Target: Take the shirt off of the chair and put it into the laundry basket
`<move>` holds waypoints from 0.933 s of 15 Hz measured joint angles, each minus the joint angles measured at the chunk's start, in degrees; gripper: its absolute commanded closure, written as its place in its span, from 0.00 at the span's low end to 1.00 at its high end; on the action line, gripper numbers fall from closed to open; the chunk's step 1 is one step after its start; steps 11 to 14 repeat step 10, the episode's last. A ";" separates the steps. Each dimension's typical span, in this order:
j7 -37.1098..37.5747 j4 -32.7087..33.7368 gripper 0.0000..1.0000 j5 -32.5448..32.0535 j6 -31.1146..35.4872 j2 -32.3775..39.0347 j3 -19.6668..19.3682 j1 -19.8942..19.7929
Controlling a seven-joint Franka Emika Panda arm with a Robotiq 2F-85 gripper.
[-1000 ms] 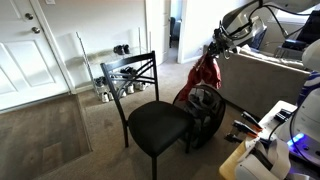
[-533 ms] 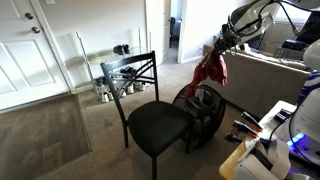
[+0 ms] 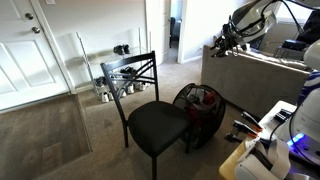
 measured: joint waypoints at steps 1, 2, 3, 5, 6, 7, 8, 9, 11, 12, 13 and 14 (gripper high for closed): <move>0.00 -0.39 0.05 0.00 0.00 -0.30 0.31 -0.01; 0.00 -0.80 0.02 0.00 0.00 -0.57 0.62 0.00; 0.00 -1.26 0.00 0.00 0.00 -0.78 0.92 0.07; 0.00 -2.74 0.00 -0.60 -0.40 -0.59 1.12 1.20; 0.00 -4.04 0.00 -1.74 -0.24 0.16 0.84 2.62; 0.00 -4.87 0.00 -2.06 0.23 0.70 0.37 3.93; 0.00 -4.75 0.00 -2.06 0.19 0.52 0.22 4.16; 0.00 -4.34 0.00 -2.06 0.12 0.27 0.14 3.98; 0.00 -3.90 0.00 -2.06 -0.03 0.24 0.07 3.56; 0.00 -3.90 0.00 -2.06 -0.03 0.24 0.07 3.56; 0.00 -3.90 0.00 -2.06 -0.03 0.24 0.07 3.56; 0.00 -3.90 0.00 -2.06 -0.03 0.24 0.07 3.56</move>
